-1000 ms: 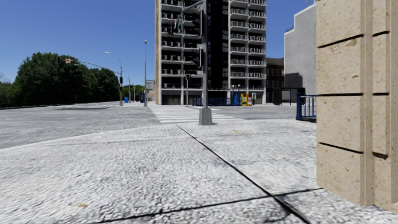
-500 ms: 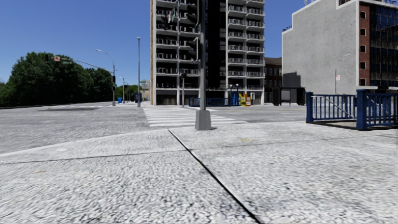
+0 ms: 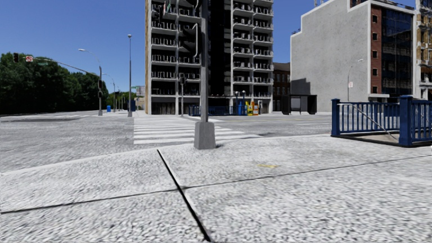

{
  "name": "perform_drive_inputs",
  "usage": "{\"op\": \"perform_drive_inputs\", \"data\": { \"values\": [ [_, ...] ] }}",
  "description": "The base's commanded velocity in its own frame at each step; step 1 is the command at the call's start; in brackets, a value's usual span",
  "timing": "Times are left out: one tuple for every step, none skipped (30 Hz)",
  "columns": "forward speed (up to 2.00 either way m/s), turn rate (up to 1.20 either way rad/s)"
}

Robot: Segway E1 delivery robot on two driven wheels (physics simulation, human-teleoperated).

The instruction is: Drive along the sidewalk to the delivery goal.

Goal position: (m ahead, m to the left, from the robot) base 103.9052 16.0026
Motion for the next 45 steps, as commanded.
{"op": "perform_drive_inputs", "data": {
  "values": [
    [2.0, -0.39],
    [2.0, -0.39],
    [2.0, -0.39],
    [2.0, -0.39],
    [2.0, -0.39],
    [2.0, -0.39],
    [2.0, -0.39],
    [2.0, -0.39],
    [2.0, -0.39],
    [2.0, -0.39],
    [2.0, -0.39],
    [2.0, -0.39],
    [2.0, -0.39],
    [2.0, -0.39],
    [2.0, -0.39],
    [2.0, -0.39],
    [2.0, -0.39],
    [2.0, -0.39],
    [2.0, -0.39],
    [2.0, -0.39],
    [2.0, -0.39],
    [2.0, -0.39],
    [2.0, -0.39],
    [2.0, -0.39],
    [2.0, -0.01],
    [2.0, 0.0],
    [2.0, 0.0],
    [2.0, 0.0],
    [2.0, 0.0],
    [2.0, 0.0],
    [2.0, 0.0],
    [2.0, 0.0],
    [2.0, 0.0],
    [2.0, 0.0],
    [2.0, 0.0],
    [2.0, 0.0],
    [2.0, 0.0],
    [2.0, 0.0],
    [2.0, 0.0],
    [2.0, 0.0],
    [2.0, 0.04],
    [2.0, 0.13],
    [2.0, 0.13],
    [2.0, 0.24],
    [2.0, 0.39]
  ]
}}
